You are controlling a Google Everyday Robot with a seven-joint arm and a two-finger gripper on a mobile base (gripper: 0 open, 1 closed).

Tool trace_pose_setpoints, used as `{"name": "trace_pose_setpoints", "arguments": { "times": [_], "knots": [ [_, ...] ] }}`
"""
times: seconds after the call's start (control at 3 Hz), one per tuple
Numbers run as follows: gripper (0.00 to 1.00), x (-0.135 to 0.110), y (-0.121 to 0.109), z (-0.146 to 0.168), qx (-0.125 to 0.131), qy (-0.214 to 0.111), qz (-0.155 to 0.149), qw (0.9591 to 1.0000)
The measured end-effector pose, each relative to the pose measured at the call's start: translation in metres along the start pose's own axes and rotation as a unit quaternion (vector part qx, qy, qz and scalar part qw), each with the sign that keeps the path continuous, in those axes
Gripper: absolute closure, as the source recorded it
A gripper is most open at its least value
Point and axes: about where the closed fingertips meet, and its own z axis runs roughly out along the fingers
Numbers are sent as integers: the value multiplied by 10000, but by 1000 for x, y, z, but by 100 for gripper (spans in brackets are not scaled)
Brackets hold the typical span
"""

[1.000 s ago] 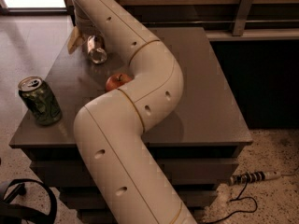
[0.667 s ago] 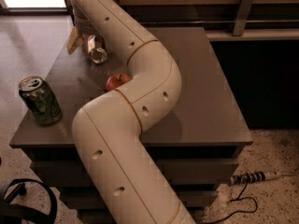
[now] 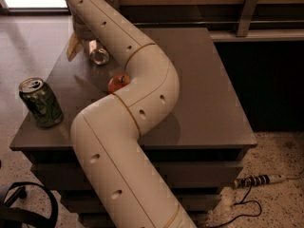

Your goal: Place orange can upright

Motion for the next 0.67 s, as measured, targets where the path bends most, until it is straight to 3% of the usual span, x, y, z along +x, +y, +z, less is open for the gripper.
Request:
{"name": "trace_pose_setpoints", "arguments": {
  "times": [0.67],
  "knots": [
    [42, -12, 3, 9, -40, -203, -2, 9998]
  ]
}}
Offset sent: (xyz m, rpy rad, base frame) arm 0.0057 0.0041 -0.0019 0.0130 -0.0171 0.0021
